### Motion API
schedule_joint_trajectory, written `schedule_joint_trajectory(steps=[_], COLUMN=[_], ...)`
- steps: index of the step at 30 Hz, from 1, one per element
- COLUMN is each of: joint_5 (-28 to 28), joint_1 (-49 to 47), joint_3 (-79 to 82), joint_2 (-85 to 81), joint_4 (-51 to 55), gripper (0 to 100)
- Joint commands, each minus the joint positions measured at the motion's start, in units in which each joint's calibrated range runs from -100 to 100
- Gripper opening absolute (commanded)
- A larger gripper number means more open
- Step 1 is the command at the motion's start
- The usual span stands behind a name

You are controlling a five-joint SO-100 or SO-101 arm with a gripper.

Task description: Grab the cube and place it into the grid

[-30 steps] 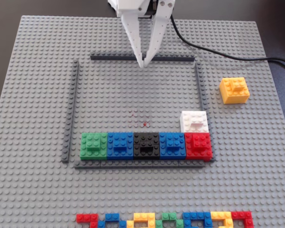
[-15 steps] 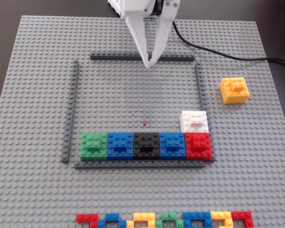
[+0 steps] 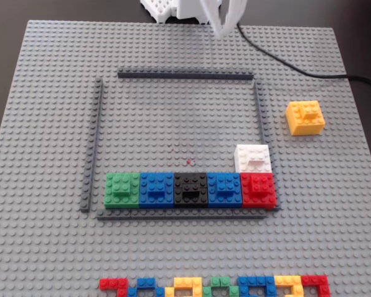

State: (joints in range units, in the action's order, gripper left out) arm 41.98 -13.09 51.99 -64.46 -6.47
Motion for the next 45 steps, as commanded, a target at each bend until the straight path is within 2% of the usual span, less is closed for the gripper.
schedule_joint_trajectory(steps=[1, 8, 18, 33, 45], joint_5=[-2.3, -6.01, -12.75, -10.65, -10.45], joint_1=[-4.48, -11.92, -18.4, -18.18, -18.18], joint_3=[-12.79, -24.21, -39.25, -61.0, -67.98], joint_2=[6.08, 15.88, 32.13, 59.82, 74.61], joint_4=[3.69, 8.28, 7.99, 10.04, 8.28], gripper=[0, 0, 1, 1, 0])
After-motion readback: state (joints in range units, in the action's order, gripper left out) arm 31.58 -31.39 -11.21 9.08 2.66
